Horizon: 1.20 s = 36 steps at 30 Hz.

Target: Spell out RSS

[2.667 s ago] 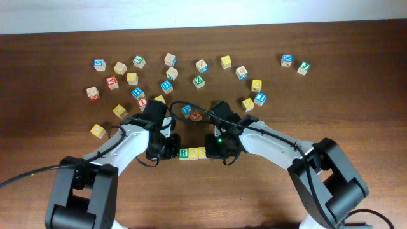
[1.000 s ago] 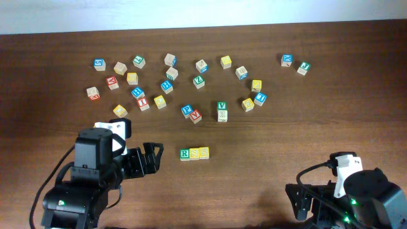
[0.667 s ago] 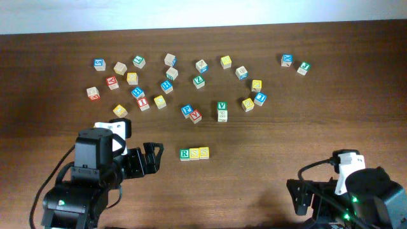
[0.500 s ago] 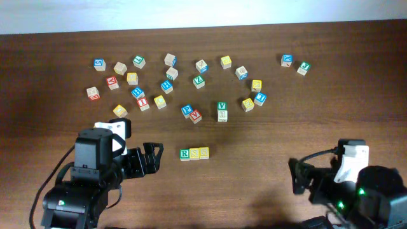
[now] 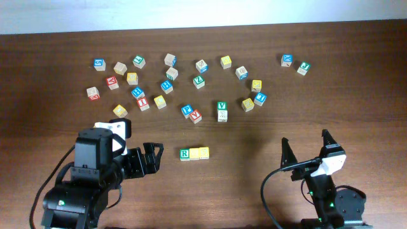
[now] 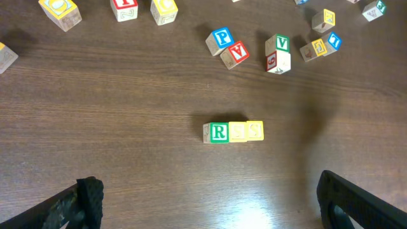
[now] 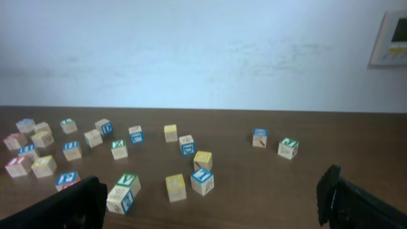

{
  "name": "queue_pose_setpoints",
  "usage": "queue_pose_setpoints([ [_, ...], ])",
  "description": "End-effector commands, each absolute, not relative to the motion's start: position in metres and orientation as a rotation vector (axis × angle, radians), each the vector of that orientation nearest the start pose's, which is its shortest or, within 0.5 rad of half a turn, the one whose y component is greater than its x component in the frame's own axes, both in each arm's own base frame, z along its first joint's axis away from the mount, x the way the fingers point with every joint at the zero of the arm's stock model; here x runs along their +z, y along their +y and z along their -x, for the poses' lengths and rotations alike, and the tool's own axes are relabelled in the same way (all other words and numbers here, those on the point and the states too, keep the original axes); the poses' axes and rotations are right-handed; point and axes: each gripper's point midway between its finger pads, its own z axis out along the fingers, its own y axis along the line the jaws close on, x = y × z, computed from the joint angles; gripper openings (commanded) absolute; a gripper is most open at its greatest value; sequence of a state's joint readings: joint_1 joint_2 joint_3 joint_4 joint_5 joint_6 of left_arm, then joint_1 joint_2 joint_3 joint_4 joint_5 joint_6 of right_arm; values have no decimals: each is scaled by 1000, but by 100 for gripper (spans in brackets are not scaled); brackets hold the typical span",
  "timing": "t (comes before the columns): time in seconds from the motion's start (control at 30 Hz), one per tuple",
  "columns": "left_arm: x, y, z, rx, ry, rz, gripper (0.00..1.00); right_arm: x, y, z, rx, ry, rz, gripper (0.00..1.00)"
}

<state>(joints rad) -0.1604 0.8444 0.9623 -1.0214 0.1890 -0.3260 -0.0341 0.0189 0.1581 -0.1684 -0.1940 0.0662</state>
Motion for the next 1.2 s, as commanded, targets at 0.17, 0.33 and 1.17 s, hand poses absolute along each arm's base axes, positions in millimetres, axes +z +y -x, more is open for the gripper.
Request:
queue_pose_setpoints([
  [0.17,213,-67,-225,-432,2485,134,99,197,26,-243,125,1474,136,98],
  [0.33,213,-67,-225,-432,2485,134,99,174,25,-244,91,1567,167,98],
  [1.17,213,-67,-225,-432,2486,134,99,156,11,-246,67,1647,37,98],
])
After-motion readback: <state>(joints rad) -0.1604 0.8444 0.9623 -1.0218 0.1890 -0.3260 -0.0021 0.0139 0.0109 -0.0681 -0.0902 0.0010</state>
